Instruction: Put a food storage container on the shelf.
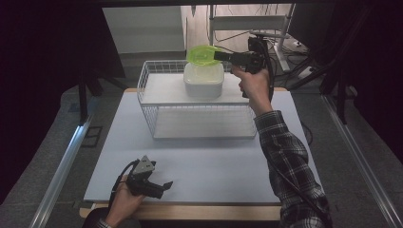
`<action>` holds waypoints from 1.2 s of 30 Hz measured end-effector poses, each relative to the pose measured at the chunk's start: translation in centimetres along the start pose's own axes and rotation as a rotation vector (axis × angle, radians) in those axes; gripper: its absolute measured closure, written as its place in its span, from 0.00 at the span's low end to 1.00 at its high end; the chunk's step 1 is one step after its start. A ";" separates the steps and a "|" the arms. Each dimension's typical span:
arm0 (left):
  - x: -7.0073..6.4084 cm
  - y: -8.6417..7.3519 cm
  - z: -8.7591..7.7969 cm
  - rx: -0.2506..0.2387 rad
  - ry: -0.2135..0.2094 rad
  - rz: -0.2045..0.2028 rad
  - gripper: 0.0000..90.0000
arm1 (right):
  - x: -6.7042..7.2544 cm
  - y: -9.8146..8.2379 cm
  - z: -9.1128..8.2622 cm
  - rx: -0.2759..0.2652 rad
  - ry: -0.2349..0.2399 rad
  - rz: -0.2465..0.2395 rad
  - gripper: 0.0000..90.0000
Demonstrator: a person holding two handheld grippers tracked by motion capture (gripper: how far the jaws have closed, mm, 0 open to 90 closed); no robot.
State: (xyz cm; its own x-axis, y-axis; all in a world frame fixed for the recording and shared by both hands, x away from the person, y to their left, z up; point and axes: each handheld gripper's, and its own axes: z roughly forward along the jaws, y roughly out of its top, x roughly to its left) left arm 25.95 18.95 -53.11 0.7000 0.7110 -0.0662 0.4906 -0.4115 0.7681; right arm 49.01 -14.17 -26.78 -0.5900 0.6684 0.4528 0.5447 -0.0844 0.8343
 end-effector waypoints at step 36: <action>-0.2 0.1 -0.1 -0.023 0.002 0.013 0.00 | -0.4 -9.9 -4.2 0.117 0.056 -0.256 0.08</action>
State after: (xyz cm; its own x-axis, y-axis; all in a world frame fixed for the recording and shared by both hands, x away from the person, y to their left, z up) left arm 25.83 18.77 -52.97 0.7048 0.7073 -0.0549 0.4696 -0.4072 0.7833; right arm 41.39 -16.70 -33.86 -0.7475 0.6149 0.2514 0.4369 0.1700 0.8833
